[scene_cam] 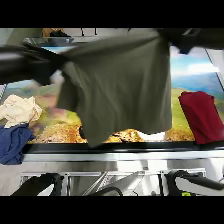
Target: Fold the shirts.
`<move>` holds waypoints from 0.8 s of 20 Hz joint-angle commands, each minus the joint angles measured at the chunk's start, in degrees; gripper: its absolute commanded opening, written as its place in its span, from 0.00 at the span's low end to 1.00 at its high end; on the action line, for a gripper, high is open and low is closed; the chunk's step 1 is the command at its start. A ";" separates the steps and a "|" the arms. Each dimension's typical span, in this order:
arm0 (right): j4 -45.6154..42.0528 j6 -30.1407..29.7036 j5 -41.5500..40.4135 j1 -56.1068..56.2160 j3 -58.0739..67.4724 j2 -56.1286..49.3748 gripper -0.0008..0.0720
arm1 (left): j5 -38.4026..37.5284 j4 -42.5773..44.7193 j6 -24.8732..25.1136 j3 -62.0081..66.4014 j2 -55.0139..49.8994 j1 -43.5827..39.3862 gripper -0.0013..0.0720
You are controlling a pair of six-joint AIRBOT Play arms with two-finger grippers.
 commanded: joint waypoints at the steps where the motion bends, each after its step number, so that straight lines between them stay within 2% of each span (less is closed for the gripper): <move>1: -0.11 2.14 4.17 1.33 -0.52 -13.97 0.04 | 2.40 1.16 3.85 -8.96 -10.58 -0.11 0.04; 2: -0.13 2.40 4.48 1.97 -1.36 -18.40 0.05 | 3.30 1.16 4.76 -11.41 -14.34 0.33 0.04; 4: -0.15 3.50 4.39 3.08 -2.73 -26.69 0.31 | 5.03 1.16 6.10 -14.71 -21.49 2.25 0.04; 5: -0.13 4.81 4.42 3.08 -2.75 -30.23 0.33 | 5.14 1.03 5.70 -15.28 -24.65 3.76 0.04; 6: -0.17 6.19 4.48 2.78 -2.75 -33.03 0.35 | 4.37 0.57 5.01 -15.32 -27.28 5.55 0.12; 7: -0.17 7.58 5.07 2.12 -2.75 -34.60 0.44 | 2.51 -0.13 4.68 -14.99 -29.57 7.52 0.77; 8: -0.17 7.96 6.29 1.27 -2.75 -34.93 0.51 | 0.24 -1.20 3.13 -14.23 -31.45 9.57 0.97; 11: -0.79 10.80 13.38 -2.56 -2.78 -32.35 0.51 | -7.02 -2.34 3.17 -11.80 -33.97 14.99 0.97; 13: -5.14 13.81 16.50 -5.79 -3.80 -29.62 0.50 | -10.80 -2.38 3.10 -12.74 -33.68 17.44 0.97; 16: -11.56 16.68 17.31 -11.56 -11.15 -24.15 0.50 | -10.32 -2.34 3.45 -20.37 -30.40 18.23 0.97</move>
